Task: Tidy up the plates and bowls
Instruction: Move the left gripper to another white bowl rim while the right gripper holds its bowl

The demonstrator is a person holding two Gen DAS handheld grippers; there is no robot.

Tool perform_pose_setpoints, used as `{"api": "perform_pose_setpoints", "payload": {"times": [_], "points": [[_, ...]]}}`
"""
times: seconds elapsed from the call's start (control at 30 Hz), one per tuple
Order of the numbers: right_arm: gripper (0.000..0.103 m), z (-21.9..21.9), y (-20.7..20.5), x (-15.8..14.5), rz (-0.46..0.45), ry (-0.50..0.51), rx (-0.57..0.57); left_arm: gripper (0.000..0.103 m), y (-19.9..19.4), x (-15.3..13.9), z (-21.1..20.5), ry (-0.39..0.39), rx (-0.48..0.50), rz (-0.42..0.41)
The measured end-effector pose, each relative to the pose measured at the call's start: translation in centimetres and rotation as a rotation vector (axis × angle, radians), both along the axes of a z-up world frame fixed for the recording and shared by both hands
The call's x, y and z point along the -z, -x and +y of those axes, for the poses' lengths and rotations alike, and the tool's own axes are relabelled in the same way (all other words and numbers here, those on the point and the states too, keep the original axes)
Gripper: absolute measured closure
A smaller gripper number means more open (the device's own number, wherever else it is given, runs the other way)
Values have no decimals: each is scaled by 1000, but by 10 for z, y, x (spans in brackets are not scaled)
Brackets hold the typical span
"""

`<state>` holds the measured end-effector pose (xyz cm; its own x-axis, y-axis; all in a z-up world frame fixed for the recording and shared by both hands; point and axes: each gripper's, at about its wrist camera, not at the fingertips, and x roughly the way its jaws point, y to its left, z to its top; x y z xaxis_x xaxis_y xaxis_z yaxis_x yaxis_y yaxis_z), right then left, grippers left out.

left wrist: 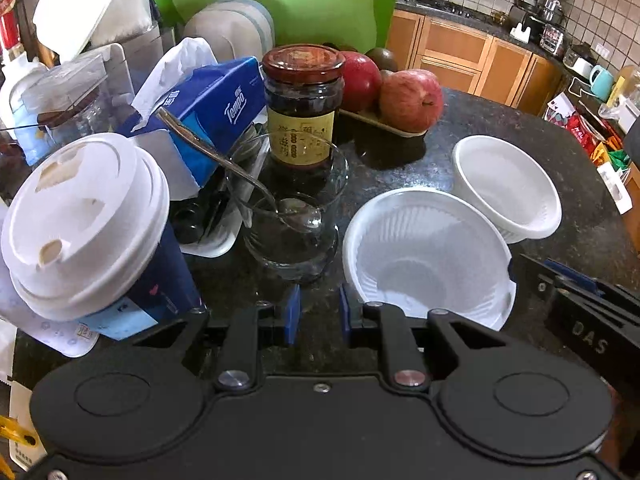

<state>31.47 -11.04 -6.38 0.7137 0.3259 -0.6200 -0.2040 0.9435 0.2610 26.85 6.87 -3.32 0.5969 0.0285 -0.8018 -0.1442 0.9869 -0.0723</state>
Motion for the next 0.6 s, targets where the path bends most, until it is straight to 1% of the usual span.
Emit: {"api": "perform_pose_setpoints", "payload": {"times": [0.13,0.33,0.4,0.5,0.6], "points": [[70,3,-9,3,10,2,0,77,-4,-7,3,20,20,-11],[70,7,-17,7,22,20,4,76,-21,-7,4,46,38,-4],[70,8,-19,9,29,21,4,76,-25,-6,3,42,41,0],[70,11,-25,12,38,31,3,76,-31,-1,0,16,38,10],[70,14,-27,15,44,39,-5,76,-38,4,3,34,37,34]]}}
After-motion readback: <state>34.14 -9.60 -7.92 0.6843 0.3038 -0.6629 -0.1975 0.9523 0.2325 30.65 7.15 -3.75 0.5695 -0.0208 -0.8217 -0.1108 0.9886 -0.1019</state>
